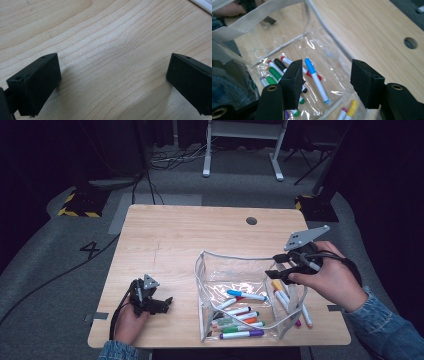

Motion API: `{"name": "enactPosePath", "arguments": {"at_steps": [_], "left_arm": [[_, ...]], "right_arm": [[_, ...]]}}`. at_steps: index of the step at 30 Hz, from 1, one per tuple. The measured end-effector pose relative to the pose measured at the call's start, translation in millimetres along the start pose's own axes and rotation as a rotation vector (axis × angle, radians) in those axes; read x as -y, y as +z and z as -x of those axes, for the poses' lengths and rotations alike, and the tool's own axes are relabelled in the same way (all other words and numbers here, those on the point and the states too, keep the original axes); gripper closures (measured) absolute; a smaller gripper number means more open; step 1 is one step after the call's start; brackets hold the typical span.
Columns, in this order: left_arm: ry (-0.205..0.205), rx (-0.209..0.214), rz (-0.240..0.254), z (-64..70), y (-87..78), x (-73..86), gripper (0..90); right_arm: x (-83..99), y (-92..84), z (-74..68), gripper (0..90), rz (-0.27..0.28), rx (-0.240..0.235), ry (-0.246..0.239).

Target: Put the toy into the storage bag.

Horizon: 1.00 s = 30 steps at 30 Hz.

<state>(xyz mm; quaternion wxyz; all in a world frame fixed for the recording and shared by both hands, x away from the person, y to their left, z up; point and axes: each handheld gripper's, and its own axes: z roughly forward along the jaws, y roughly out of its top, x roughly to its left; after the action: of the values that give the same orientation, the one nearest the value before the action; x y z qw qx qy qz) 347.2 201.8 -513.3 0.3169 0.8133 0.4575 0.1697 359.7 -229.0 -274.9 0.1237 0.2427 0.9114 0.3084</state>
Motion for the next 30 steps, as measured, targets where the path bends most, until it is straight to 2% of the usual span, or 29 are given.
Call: {"name": "enactPosePath", "arguments": {"at_steps": [5, 10, 17, 18, 19, 22, 28, 30], "left_arm": [[0.000, 0.000, 0.000, 0.0, 0.0, 0.0, 0.0], [0.000, 0.000, 0.000, 0.0, 0.0, 0.0, 0.0], [0.000, 0.000, 0.000, 0.0, 0.0, 0.0, 0.0], [0.000, 0.000, 0.000, 0.0, 0.0, 0.0, 0.0], [0.000, 0.000, 0.000, 0.0, 0.0, 0.0, 0.0], [0.000, 0.000, 0.000, 0.0, 0.0, 0.0, 0.0], [-0.001, 0.000, 0.000, 0.1, 0.0, 0.0, 0.0], [0.000, 0.000, 0.000, 0.0, 0.0, 0.0, 0.0]], "right_arm": [[15.7, -11.1, 19.7, 45.1, -0.012, 0.061, 0.058], [32.0, -24.8, 38.6, 45.5, 0.030, 0.115, 0.145], [59.2, -39.3, 56.2, 46.5, 0.022, 0.207, 0.239], [59.2, -39.3, 56.2, 46.5, 0.022, 0.207, 0.239], [69.4, -38.5, 61.8, 46.6, 0.010, 0.220, 0.266], [84.6, -32.7, 68.9, 46.6, -0.016, 0.227, 0.300], [118.8, -9.1, 79.1, 47.4, -0.077, 0.216, 0.381], [127.4, -1.8, 80.4, 47.9, -0.095, 0.214, 0.393]]}}
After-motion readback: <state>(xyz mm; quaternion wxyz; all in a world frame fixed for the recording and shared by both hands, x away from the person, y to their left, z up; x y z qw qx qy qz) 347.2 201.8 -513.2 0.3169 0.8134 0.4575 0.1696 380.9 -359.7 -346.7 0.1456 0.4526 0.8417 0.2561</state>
